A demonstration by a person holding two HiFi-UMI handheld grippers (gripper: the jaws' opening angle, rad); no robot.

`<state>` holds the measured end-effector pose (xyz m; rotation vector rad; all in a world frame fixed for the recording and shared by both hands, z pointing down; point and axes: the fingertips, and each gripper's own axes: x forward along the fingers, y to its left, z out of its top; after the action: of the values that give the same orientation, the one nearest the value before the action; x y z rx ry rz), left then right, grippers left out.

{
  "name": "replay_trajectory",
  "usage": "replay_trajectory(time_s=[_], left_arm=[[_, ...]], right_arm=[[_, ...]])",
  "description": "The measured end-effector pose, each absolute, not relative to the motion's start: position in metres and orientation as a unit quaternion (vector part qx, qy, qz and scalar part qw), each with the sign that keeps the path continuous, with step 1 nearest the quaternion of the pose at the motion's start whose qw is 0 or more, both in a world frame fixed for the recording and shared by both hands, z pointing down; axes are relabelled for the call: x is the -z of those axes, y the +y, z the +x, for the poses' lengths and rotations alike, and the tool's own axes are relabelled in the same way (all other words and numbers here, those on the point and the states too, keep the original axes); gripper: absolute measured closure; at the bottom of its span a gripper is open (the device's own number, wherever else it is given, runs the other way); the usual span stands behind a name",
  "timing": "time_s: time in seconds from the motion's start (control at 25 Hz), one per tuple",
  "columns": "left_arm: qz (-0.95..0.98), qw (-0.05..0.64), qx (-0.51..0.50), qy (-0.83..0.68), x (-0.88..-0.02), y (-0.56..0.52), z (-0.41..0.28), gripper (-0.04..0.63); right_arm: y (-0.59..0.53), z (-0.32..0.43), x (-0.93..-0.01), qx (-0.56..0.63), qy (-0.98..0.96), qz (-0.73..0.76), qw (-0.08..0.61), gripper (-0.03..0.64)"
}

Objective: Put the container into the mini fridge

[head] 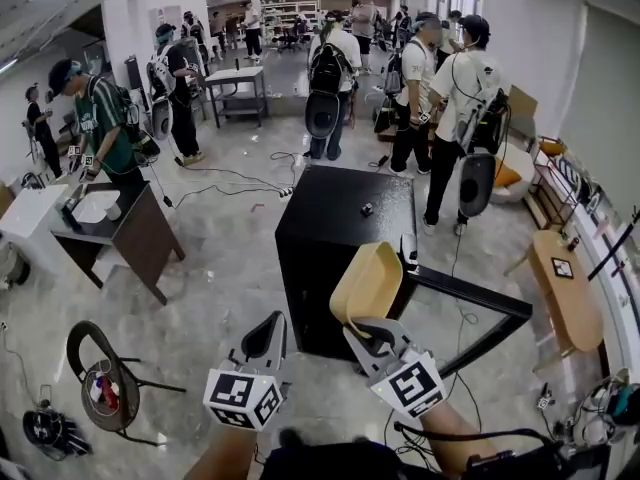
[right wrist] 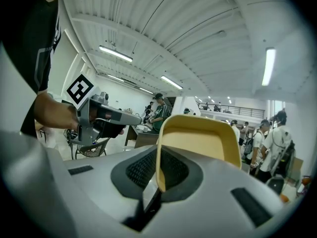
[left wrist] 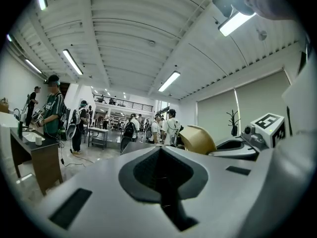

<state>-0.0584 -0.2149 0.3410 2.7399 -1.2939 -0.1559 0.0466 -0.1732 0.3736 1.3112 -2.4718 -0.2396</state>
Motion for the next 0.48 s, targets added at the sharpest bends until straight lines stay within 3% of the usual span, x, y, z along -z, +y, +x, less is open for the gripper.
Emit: replay_trajectory(time_s=[0.48], left_arm=[[0.921, 0.058, 0.034, -0.383, -0.367, -0.253, -0.086, 0.586]], right_arm=[[-0.199, 0.011, -0.415, 0.064, -0.859, 0.465, 0.207, 0.592]])
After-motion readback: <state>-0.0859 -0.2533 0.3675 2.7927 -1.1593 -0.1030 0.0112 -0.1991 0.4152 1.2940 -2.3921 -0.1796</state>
